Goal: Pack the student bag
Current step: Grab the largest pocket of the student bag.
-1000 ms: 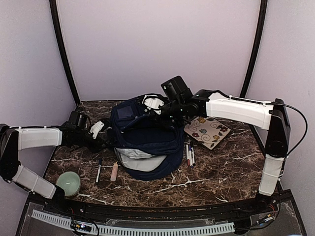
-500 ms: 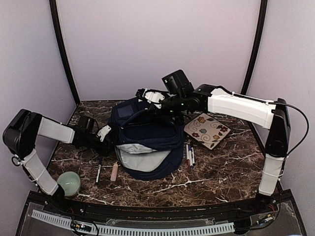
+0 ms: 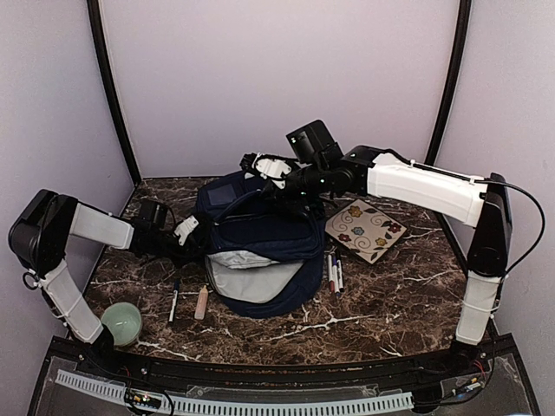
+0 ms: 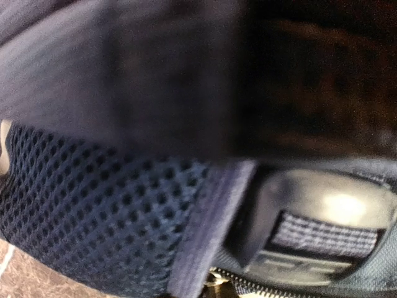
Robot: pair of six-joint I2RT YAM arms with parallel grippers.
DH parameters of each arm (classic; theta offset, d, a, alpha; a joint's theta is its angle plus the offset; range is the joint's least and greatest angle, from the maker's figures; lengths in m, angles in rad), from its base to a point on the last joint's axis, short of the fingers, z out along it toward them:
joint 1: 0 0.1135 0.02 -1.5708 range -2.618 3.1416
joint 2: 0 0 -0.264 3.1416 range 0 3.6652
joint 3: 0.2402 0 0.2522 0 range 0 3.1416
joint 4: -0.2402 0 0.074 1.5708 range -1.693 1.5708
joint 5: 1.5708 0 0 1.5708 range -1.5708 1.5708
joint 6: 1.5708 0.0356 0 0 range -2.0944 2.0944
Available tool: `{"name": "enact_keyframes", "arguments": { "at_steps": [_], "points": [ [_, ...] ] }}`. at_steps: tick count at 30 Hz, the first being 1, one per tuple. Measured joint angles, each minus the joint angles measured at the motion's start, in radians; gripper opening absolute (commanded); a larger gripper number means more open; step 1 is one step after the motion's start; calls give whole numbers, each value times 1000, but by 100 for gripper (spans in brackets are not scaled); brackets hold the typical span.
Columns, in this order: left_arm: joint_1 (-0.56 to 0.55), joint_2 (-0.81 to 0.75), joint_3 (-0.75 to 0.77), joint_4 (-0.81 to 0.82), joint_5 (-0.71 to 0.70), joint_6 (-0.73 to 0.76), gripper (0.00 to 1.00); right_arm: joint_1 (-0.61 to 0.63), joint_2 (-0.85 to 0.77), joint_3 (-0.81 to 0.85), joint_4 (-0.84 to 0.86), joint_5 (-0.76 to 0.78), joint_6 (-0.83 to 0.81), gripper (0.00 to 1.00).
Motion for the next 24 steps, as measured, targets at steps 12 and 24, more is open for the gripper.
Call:
{"name": "enact_keyframes", "arguments": {
  "at_steps": [12,24],
  "points": [
    [2,-190,-10,-124,-51,-18,0,-10,0,-48,37,-10,-12,3],
    [2,-327,8,-399,-56,-148,0,-13,91,-12,-130,-309,-94,57]
  ]
}}
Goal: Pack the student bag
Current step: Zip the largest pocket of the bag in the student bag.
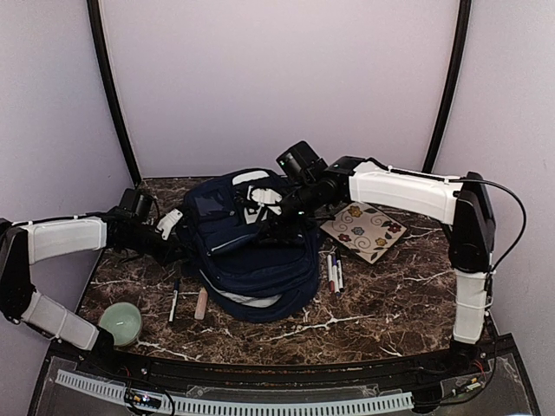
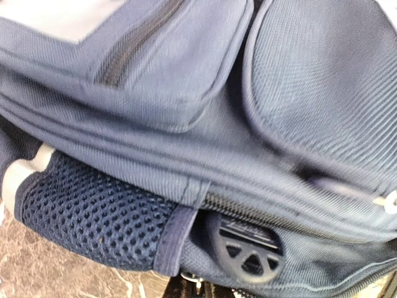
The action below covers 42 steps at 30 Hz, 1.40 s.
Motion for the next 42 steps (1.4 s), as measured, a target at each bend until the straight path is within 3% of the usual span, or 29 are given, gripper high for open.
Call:
{"name": "enact_keyframes", "arguments": {
  "at_steps": [5,12,15,19,24,31,37,42],
  "points": [
    [0,-55,-19,-21,8,-45,0,0,129,181,-63,-140,49,57],
    [-10,-56,-34,-42,-14,-94,0,-5,314,407,-32,-181,277,59],
    [-14,-52,-33,-68,-48,-109,0,-9,386,491,-40,-299,331,62],
    [-18,-28,-28,-94,-83,-135,0,-13,379,441,-35,-473,338,62],
    [-31,41,-1,-95,-91,-175,0,-13,283,294,-51,-558,269,65],
    [-53,189,99,-80,-101,-208,0,-13,130,279,-96,-470,159,60],
    [-81,270,174,9,-121,-208,0,-31,116,237,88,-242,343,52],
    [-98,321,246,25,-122,-207,0,-83,299,353,183,-140,504,51]
  ]
}}
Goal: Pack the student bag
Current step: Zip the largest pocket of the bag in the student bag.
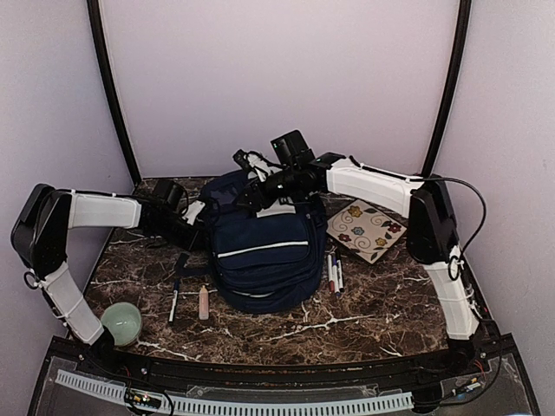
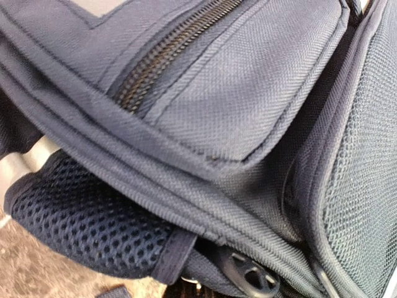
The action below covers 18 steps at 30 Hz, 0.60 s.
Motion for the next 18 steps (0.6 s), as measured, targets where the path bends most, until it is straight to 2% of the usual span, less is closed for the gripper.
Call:
{"name": "enact_keyframes", "arguments": {
  "at_steps": [2,6,13,18],
  "points": [
    [-1,7,7,6,-3,-4,0,-15,106,88,23,23,53,50],
    [-8,5,-5,13,-17,-19,0,-21,242,150,72,42,139,49],
    [-29,-55,-105,80,-47,-64,0,5,316,199,237,-7,281,49],
    [-44,-76,-128,89,-59,-86,0,25,362,213,336,-29,364,37]
  ]
}}
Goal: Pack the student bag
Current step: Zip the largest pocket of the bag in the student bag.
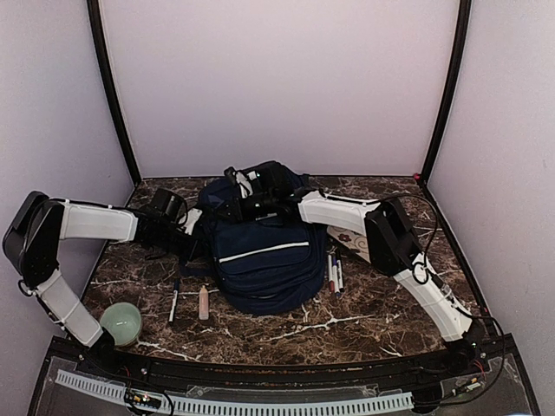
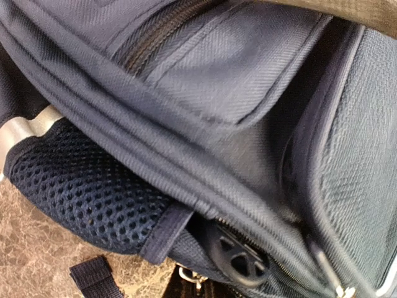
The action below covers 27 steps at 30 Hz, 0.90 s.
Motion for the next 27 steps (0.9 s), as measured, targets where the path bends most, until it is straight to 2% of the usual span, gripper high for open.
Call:
{"name": "enact_keyframes", "arguments": {
  "at_steps": [4,11,17,27],
  "points": [
    [-5,-10,-5,-5,-18,-35,0,-6,23,-1,85,11,120,29],
    [-30,-59,-16,-80,-37,-109,0,-26,39,-2,138,49,240,13],
    [-90,-102,-50,-159,-39,-183,0,-33,43,-5,165,54,310,10],
    [-282,-106,-76,-204,1,-235,0,-34,47,-3,175,54,330,8]
  ]
}}
